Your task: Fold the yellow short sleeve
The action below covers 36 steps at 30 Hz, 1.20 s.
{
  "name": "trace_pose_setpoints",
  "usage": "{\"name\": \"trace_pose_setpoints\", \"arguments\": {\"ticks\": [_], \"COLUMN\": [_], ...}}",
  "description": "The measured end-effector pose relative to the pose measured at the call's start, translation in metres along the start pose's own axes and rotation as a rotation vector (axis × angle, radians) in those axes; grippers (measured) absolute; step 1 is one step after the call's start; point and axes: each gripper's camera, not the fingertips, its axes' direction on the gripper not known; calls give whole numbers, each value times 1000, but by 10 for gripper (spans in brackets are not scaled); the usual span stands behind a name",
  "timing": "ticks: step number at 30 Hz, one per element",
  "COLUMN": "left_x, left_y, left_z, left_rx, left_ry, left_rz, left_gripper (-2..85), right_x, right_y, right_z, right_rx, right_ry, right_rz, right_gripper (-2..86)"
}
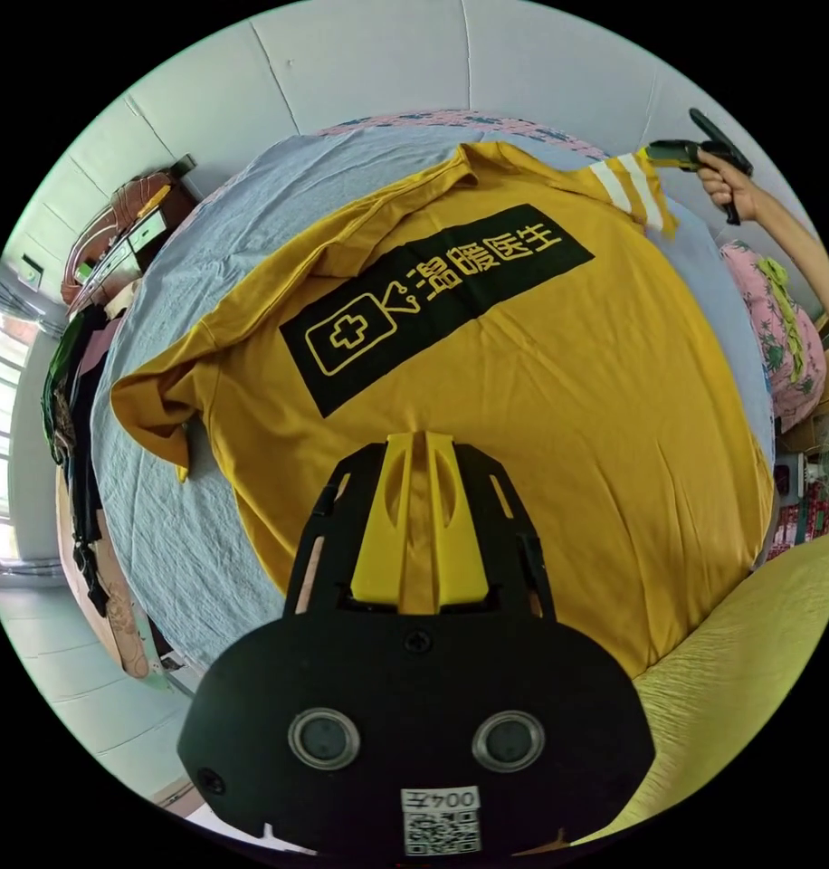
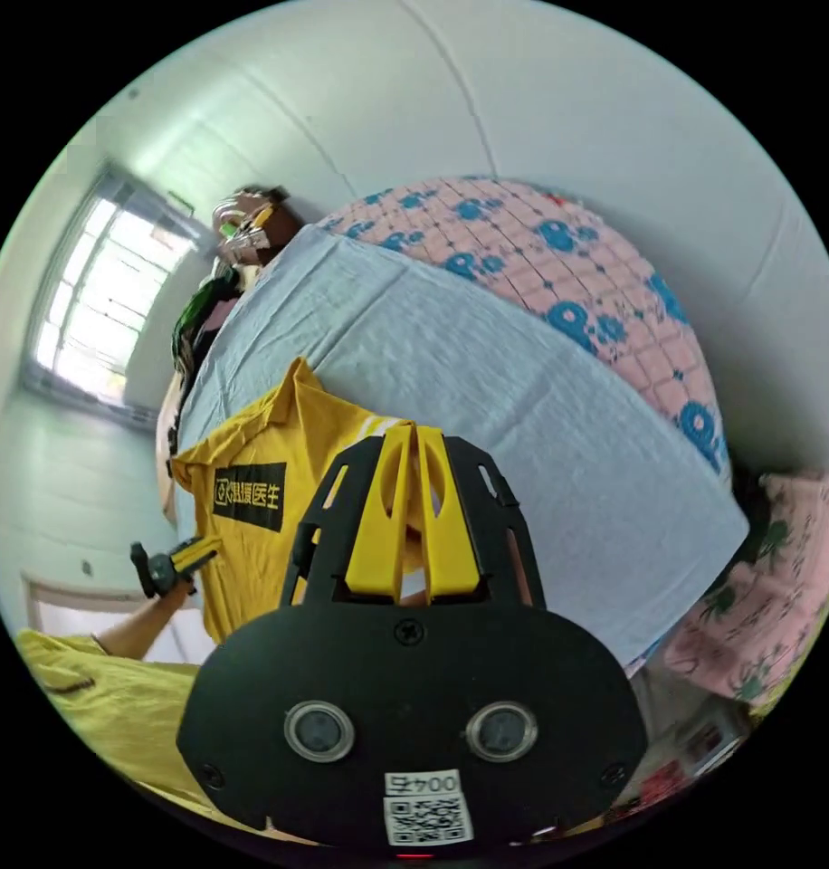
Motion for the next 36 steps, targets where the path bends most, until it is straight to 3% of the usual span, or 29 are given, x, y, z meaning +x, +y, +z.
{"name": "trace_pose_setpoints", "arguments": {"ticks": [5,11,15,18,21,23,30,36], "left_x": [5,11,13,16,17,17,15,14], "left_y": [5,14,19,22,28,32,42,49], "left_z": [-1,-2,-1,-1,-1,0,4,8], "left_rx": [-16,-18,-26,-31,-27,-28,-25,-33], "left_ry": [10,7,9,6,6,10,24,23], "left_rz": [-2,-22,-31,-31,-44,-52,-71,-76], "left_gripper": [24,23,24,25,27,29,29,27], "right_x": [94,39,31,40,49,39,25,73], "right_y": [36,104,122,111,98,96,61,-22], "right_z": [4,4,17,29,43,31,-29,15], "right_rx": [142,161,187,188,143,178,357,206], "right_ry": [-95,-22,-59,-92,-130,-159,-116,-64], "right_rz": [299,-47,-64,-27,-1,-38,9,160], "right_gripper": [51,94,109,111,61,9,-4,10]}}
